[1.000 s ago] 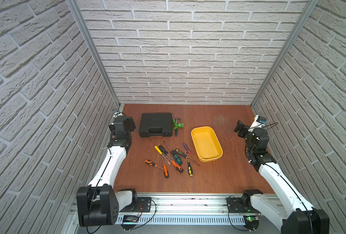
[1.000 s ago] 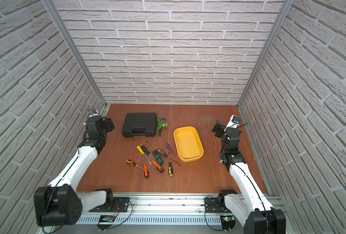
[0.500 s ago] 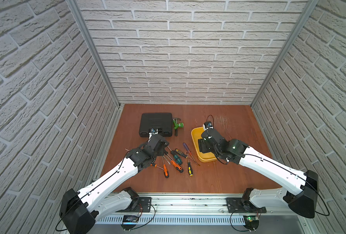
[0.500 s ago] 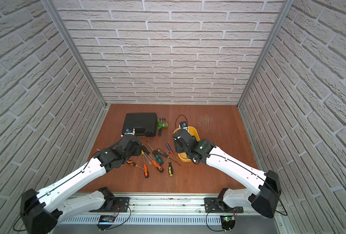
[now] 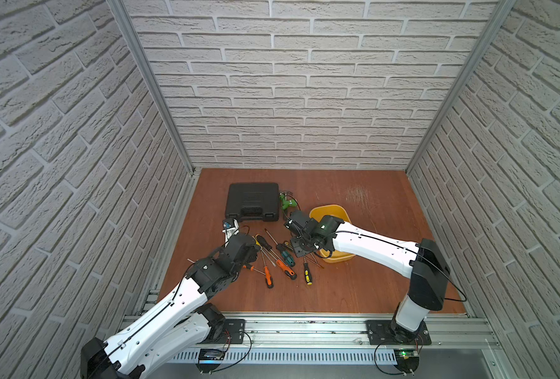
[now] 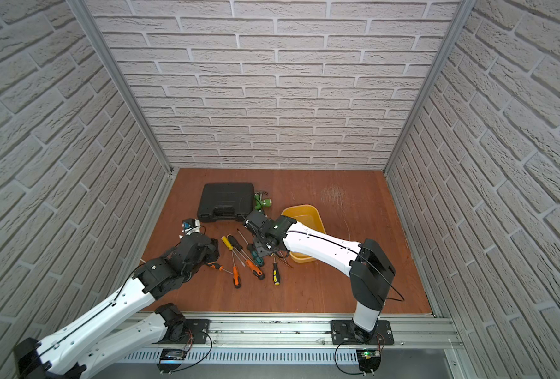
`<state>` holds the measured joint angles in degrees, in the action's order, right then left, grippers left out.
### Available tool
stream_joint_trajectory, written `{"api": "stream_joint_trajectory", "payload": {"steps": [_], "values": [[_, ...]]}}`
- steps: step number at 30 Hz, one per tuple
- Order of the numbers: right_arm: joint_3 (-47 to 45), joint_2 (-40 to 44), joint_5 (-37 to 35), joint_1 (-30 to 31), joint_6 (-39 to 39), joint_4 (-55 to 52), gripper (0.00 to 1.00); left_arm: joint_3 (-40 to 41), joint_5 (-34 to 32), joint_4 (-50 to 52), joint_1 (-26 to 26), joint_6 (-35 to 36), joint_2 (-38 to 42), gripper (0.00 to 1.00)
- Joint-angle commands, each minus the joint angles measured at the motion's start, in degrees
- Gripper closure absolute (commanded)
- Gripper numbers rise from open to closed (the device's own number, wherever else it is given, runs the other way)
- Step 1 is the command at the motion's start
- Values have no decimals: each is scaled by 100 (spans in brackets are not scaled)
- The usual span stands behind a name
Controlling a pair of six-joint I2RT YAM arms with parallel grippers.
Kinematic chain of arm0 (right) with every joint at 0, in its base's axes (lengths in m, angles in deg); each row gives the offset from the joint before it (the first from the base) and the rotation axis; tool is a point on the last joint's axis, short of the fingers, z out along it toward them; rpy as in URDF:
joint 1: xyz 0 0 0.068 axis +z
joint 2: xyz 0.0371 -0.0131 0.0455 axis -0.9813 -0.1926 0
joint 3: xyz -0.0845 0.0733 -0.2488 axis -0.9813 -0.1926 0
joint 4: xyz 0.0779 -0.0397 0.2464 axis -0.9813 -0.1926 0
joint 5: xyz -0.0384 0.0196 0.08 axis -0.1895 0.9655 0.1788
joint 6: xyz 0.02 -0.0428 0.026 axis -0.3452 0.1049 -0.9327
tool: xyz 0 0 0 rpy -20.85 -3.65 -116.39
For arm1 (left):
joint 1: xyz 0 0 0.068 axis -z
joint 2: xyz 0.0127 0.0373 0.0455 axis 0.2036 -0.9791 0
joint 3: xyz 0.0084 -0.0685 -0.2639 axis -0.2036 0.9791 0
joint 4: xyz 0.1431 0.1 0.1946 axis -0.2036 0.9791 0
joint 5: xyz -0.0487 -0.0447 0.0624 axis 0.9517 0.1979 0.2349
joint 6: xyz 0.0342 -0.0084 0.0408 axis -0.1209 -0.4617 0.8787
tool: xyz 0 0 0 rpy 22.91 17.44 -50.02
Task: Put the screwdriver on the desktop into the storage box
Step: Pick up the screwdriver from the center of the board.
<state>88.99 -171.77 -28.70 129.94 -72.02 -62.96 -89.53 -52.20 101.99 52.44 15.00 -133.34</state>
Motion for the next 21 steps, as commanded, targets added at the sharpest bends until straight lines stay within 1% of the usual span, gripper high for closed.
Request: {"api": "stream_joint_trajectory", "payload": {"steps": [1, 4, 8, 10, 16, 19, 21], "values": [[148, -151, 300, -180, -57, 64, 62, 264, 71, 76, -4, -451, 193, 41], [45, -346, 302, -349, -47, 228, 65, 417, 196, -155, -11, -547, 235, 41], [74, -544, 255, -515, 82, 224, 68, 401, 220, -284, -13, -561, 92, 40], [133, -631, 121, -551, 180, 174, 67, 418, 229, -394, -14, -526, -11, 40], [155, -827, 197, -680, 291, 270, 67, 358, 372, -742, -17, -587, -440, 40], [164, -855, 154, -684, 316, 294, 67, 238, 387, -649, -14, -609, -593, 40], [68, -797, 152, -683, 341, 435, 65, 191, 387, -547, -16, -666, -622, 40]]}}
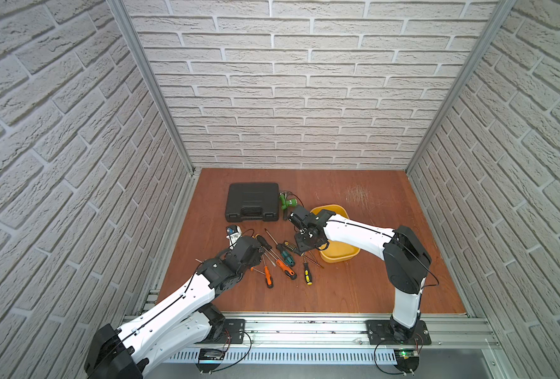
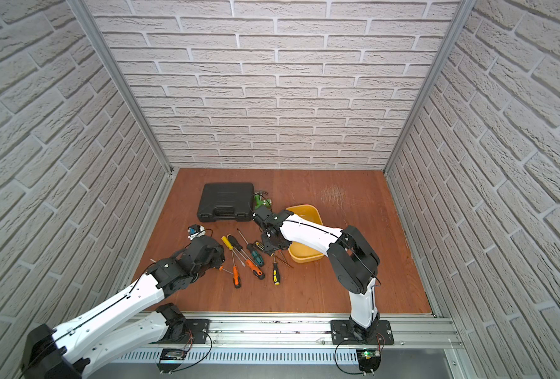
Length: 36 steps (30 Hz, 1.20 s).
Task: Put the screwdriver on the desktop into the storage box
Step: Pick up the screwdriver from the center of the board.
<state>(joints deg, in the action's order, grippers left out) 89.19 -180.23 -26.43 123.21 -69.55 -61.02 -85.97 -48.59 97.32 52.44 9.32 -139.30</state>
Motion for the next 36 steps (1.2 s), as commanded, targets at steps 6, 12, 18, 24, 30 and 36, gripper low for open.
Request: {"api": "stream_joint_trajectory", "payload": {"steps": [6, 12, 18, 24, 30, 36], "values": [[-16, 48, -119, -55, 117, 421, 62, -35, 49, 64, -16, -157, 47, 39], [-272, 195, 15, -55, 71, 749, 61, -8, -61, -84, -39, 7, -37, 37], [-175, 87, -112, -87, 81, 610, 61, -70, -29, -343, -92, 117, -338, 37], [-157, 17, -53, -113, 51, 644, 62, 48, 86, -539, -91, 55, -441, 38], [103, -316, -137, -142, 84, 415, 63, 174, 96, -591, -88, -46, -309, 38], [236, -592, -59, -249, 97, 408, 64, 200, 178, -669, -94, -80, -407, 37]]}}
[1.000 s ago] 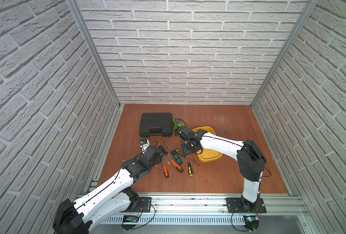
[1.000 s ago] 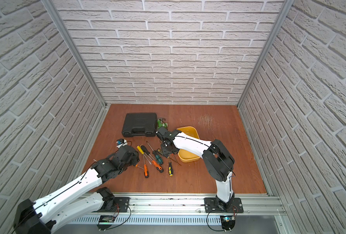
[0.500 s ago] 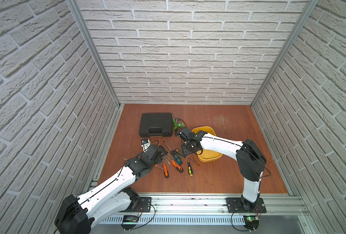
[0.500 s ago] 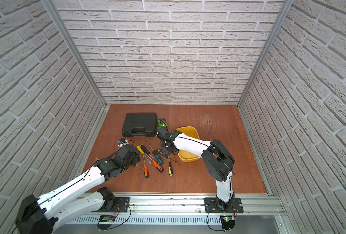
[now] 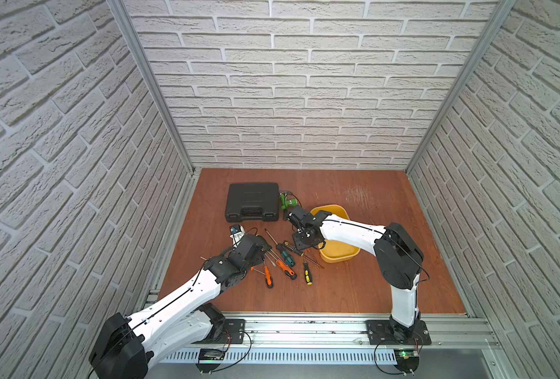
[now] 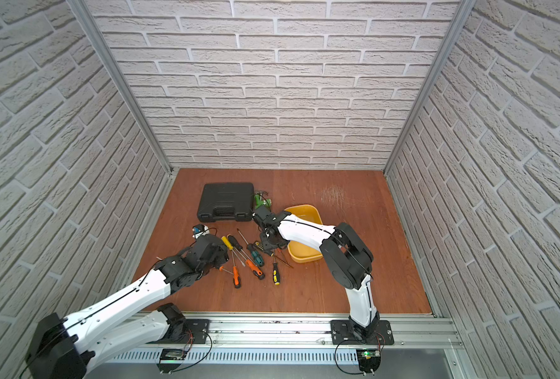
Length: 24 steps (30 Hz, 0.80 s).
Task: Put the screwdriver on the desktop into the storage box
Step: Pick up the screwdriver from the center of the board.
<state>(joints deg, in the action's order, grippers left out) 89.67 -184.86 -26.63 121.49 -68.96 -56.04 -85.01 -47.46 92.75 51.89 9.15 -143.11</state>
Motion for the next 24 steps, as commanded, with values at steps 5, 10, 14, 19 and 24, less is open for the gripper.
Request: {"api": "stream_joint_trajectory", "payload": {"steps": [5, 10, 14, 19, 24], "values": [[375, -316, -118, -93, 103, -205, 65, 98, 87, -326, -39, -70, -162, 37], [349, -443, -130, -100, 120, -205, 66, 150, 87, -431, -34, -96, -233, 38], [275, -501, -110, -93, 81, -167, 72, 168, 252, -491, -37, -136, -292, 38], [251, -547, -120, -67, 89, -150, 81, 168, 291, -563, -35, -138, -389, 38], [252, -608, -199, -23, 98, -187, 94, 195, 339, -611, -38, -171, -417, 38]]}}
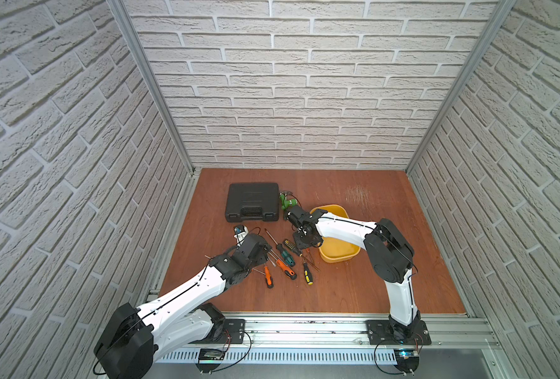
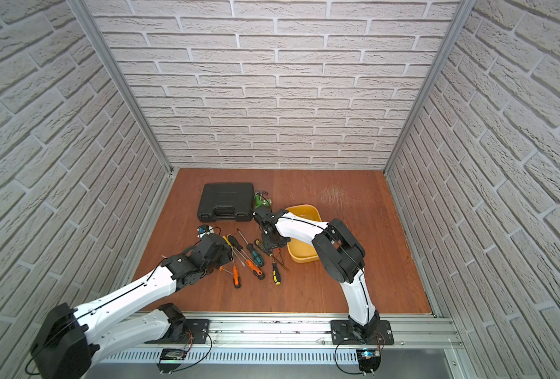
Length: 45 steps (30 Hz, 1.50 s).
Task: Put the screwdriver on the desktop into the storage box
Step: Pick up the screwdriver from the center of the board, then place the screwdriver in the storage box.
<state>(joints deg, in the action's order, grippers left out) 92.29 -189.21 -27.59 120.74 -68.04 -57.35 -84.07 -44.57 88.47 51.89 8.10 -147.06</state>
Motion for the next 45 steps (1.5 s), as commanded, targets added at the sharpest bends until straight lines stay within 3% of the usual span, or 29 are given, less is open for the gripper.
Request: {"api": "stream_joint_trajectory", "payload": {"steps": [1, 14, 18, 28, 36, 45], "values": [[-5, -162, -128, 60, 6, -65, 96, 109, 46, -185, -33, -70, -14, 38], [-70, 501, -296, 298, 224, 84, 98, 154, 63, -234, -39, -140, -23, 38], [-96, 1074, -310, 324, 226, 131, 98, 118, 98, -262, -35, -149, -31, 38], [-925, 2558, 568, 286, 96, 1227, 98, 42, 195, -332, -40, -132, -57, 39], [-1383, 3258, 1134, -300, -221, 1579, 97, 39, 230, -385, -40, -132, -46, 40], [-1326, 3289, 348, -1200, 244, 623, 98, 39, 292, -464, -39, -136, -107, 40]]}}
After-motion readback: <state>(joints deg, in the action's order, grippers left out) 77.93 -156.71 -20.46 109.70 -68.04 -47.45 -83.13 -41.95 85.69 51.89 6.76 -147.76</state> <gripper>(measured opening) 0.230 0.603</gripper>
